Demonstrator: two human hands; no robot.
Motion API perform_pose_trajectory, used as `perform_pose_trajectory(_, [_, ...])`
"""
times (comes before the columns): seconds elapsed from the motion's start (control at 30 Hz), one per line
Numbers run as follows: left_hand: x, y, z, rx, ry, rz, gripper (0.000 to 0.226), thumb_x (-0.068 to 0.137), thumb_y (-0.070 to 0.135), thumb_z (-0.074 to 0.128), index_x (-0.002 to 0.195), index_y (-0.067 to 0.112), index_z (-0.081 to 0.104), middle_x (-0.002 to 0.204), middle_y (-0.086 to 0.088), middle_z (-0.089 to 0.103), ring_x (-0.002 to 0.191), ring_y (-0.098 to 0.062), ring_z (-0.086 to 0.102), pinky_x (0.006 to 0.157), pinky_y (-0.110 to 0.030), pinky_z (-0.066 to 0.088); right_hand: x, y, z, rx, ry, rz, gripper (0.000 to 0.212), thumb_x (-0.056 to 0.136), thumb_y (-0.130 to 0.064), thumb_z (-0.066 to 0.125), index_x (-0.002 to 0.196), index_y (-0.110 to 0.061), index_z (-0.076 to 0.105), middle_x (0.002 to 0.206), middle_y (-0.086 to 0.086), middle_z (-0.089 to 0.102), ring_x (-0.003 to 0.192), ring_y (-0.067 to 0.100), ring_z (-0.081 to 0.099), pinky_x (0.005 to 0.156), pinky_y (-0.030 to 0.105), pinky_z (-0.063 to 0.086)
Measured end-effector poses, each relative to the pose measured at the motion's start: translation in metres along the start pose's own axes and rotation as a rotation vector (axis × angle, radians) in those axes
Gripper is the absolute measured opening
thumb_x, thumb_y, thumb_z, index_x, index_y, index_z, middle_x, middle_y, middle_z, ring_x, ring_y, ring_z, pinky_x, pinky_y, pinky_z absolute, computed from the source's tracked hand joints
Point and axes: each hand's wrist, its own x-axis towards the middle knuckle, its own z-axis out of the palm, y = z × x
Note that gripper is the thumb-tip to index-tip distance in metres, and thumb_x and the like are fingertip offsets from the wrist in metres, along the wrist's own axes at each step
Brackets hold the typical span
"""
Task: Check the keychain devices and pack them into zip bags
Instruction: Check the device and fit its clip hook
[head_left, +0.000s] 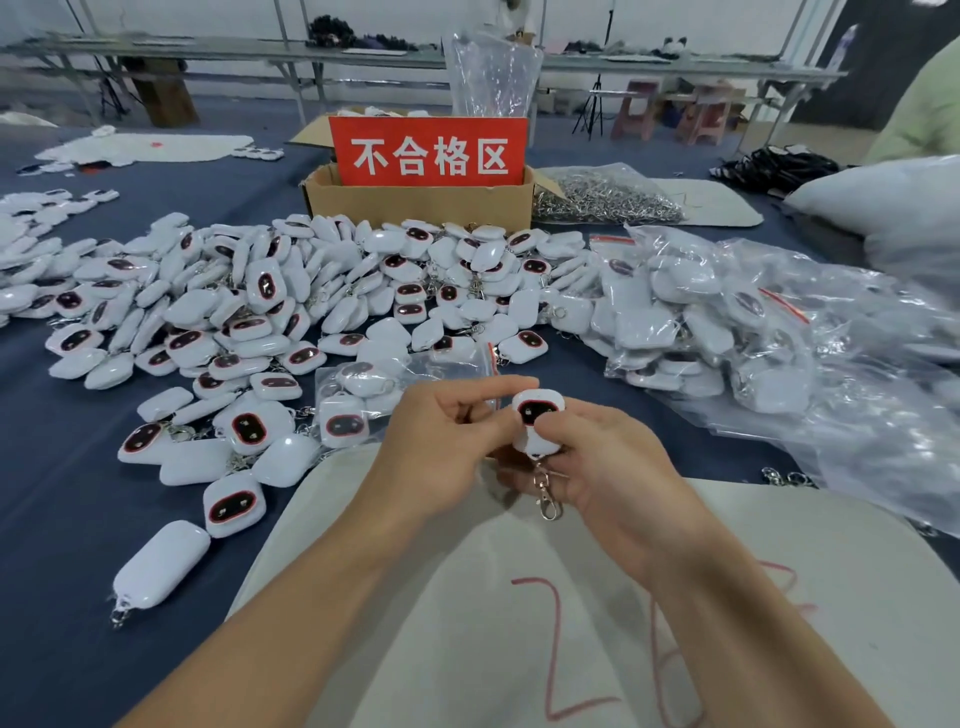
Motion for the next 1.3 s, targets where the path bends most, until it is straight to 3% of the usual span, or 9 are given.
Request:
perform_pose_trajectory(0.1, [0.000, 0.005, 0.001, -0.085, -0.051, -0.015, 0.023, 0.080, 0.025, 0.072, 0.096, 0.037, 0.084, 0.074, -0.027, 0.063, 0.070, -0.021, 0.056, 0.075, -0.041, 0.055, 0.000, 0.001, 0.002, -0.043, -0.023, -0.012, 0.035, 0.097, -0.003, 0.051, 0.094, -0.017, 0.084, 0.095, 0.014, 0.079, 0.090, 0.027, 0.076, 0.084, 0.040, 0.064])
perform_pose_trajectory(0.2, [0.002, 0.000, -0.001, -0.042, -0.102, -0.044, 0.025, 0.096, 0.014, 0.066, 0.102, 0.031, 0.083, 0.060, 0.002, 0.059, 0.055, -0.009, 0.048, 0.058, -0.017, 0.044, 0.001, 0.002, 0.003, -0.057, -0.044, -0.016, 0.035, 0.095, -0.005, 0.049, 0.094, -0.015, 0.082, 0.093, 0.015, 0.079, 0.087, 0.026, 0.077, 0.084, 0.038, 0.064])
perform_pose_trajectory(0.3, [0.002, 0.000, -0.002, 0.021, -0.135, -0.064, 0.035, 0.103, 0.007, 0.056, 0.103, 0.030, 0.082, 0.051, 0.014, 0.053, 0.045, -0.001, 0.042, 0.047, -0.009, 0.034, 0.002, 0.002, 0.001, -0.085, -0.071, -0.019, 0.032, 0.095, -0.003, 0.046, 0.097, -0.003, 0.078, 0.095, 0.022, 0.078, 0.087, 0.031, 0.076, 0.085, 0.040, 0.064])
perform_pose_trajectory(0.43, [-0.004, 0.008, -0.001, -0.112, -0.161, -0.098, 0.039, 0.103, 0.001, 0.054, 0.094, 0.026, 0.084, 0.054, 0.009, 0.061, 0.042, -0.003, 0.049, 0.043, -0.012, 0.041, 0.000, -0.001, 0.001, -0.069, -0.075, -0.004, 0.030, 0.093, -0.007, 0.049, 0.097, -0.001, 0.077, 0.095, 0.025, 0.076, 0.082, 0.036, 0.072, 0.079, 0.039, 0.062])
perform_pose_trajectory(0.6, [-0.004, 0.010, -0.002, -0.129, -0.175, -0.057, 0.028, 0.102, -0.003, 0.053, 0.105, 0.011, 0.077, 0.046, 0.010, 0.054, 0.041, -0.004, 0.045, 0.044, -0.018, 0.046, 0.000, 0.000, 0.005, -0.087, -0.021, -0.036, 0.034, 0.096, 0.000, 0.048, 0.088, -0.006, 0.080, 0.088, 0.024, 0.077, 0.076, 0.031, 0.069, 0.070, 0.034, 0.060])
perform_pose_trajectory(0.8, [-0.004, 0.011, -0.001, -0.140, -0.136, -0.039, 0.042, 0.100, -0.004, 0.055, 0.092, 0.025, 0.084, 0.048, 0.010, 0.052, 0.040, -0.003, 0.044, 0.041, -0.011, 0.039, 0.000, -0.005, 0.007, -0.070, -0.046, -0.010, 0.032, 0.096, -0.001, 0.048, 0.090, -0.004, 0.079, 0.090, 0.024, 0.076, 0.073, 0.026, 0.067, 0.067, 0.030, 0.059])
perform_pose_trajectory(0.93, [-0.003, 0.010, -0.002, -0.140, -0.125, -0.114, 0.039, 0.101, 0.005, 0.058, 0.093, 0.032, 0.085, 0.048, -0.001, 0.041, 0.044, -0.013, 0.044, 0.047, -0.014, 0.043, -0.003, -0.007, 0.010, -0.160, -0.012, -0.004, 0.029, 0.091, -0.003, 0.049, 0.079, -0.006, 0.075, 0.080, 0.017, 0.072, 0.066, 0.021, 0.059, 0.060, 0.027, 0.052])
perform_pose_trajectory(1.13, [-0.004, 0.009, -0.005, -0.090, -0.164, -0.112, 0.029, 0.102, 0.008, 0.057, 0.111, 0.019, 0.081, 0.051, -0.002, 0.044, 0.057, -0.020, 0.050, 0.058, -0.020, 0.044, -0.002, -0.002, 0.010, -0.410, 0.093, -0.018, 0.028, 0.091, -0.019, 0.049, 0.082, -0.004, 0.071, 0.075, 0.008, 0.074, 0.059, 0.015, 0.054, 0.052, 0.030, 0.036])
perform_pose_trajectory(1.3, [-0.007, 0.012, 0.000, -0.092, -0.086, -0.047, 0.035, 0.099, 0.002, 0.060, 0.094, 0.027, 0.085, 0.045, 0.004, 0.049, 0.046, -0.013, 0.050, 0.051, -0.018, 0.043, 0.002, -0.005, 0.004, -0.300, -0.068, 0.017, 0.023, 0.081, -0.013, 0.053, 0.082, -0.008, 0.075, 0.088, 0.017, 0.073, 0.072, 0.020, 0.055, 0.062, 0.032, 0.041])
